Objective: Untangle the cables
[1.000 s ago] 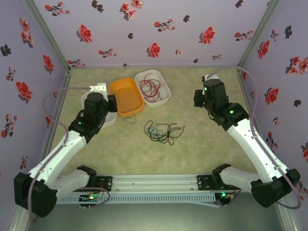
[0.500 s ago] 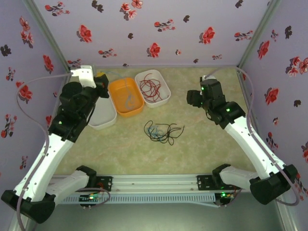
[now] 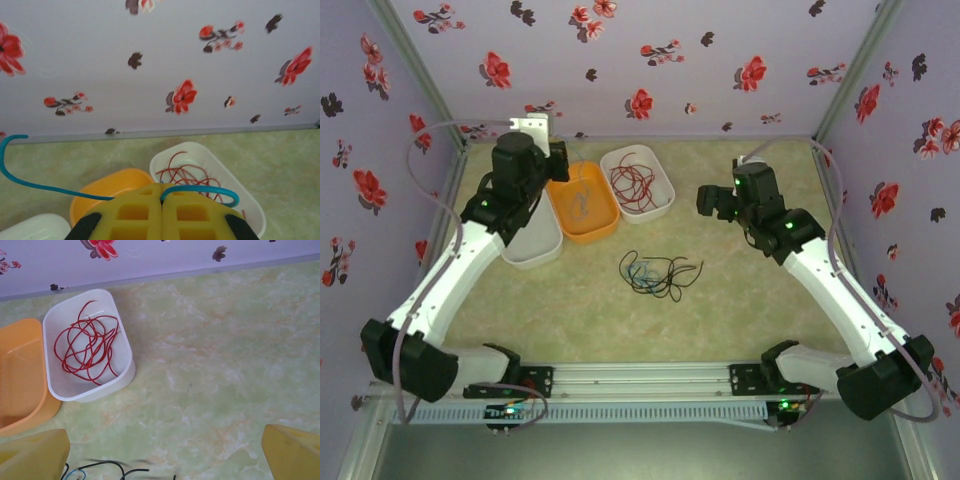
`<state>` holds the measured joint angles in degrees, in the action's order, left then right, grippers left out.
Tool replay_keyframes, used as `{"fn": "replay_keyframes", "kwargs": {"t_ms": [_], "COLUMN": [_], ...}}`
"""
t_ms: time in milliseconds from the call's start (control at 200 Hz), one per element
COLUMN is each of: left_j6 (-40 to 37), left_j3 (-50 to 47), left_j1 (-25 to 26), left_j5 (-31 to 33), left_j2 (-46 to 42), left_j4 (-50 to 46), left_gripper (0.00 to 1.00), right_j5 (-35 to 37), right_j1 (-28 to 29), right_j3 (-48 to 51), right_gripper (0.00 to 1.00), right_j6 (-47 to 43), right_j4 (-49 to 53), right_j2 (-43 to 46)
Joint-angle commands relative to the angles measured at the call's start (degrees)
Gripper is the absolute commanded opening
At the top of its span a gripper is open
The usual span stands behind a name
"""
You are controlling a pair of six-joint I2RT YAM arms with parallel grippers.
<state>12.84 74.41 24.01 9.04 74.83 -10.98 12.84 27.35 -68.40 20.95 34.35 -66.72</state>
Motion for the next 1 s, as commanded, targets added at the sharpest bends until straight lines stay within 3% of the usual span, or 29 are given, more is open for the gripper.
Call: {"fn": "replay_keyframes", "kwargs": {"t_ms": [0, 475, 720, 995], "left_j6": [-1.6, -1.2, -0.4, 1.4], "left_j3": [1.9, 4.8, 5.4, 4.7], "left_j1": [-1.0, -2.1, -2.2, -2.2], "left_j5": [1.8, 6.5, 6.9, 3.2], "left_j2": [2.8, 16.6, 21.6, 25.3], "left_j4": [-0.7, -7.4, -10.7, -10.8], "left_gripper": [0.00, 0.00, 0.00, 0.23], "right_j5": [2.0, 8.7, 6.7, 7.0], "right_j1": [-0.4, -0.3, -0.4, -0.8], "right_j3": [1.3, 5.1, 7.7, 9.5], "right_gripper": [0.99, 0.99, 0.99, 0.99], "right_j6": [1.0, 3.3, 3.5, 4.6], "right_j4": [-1.8, -5.5, -9.2, -12.0], "right_j2": [0.5, 4.6, 6.4, 8.6]}}
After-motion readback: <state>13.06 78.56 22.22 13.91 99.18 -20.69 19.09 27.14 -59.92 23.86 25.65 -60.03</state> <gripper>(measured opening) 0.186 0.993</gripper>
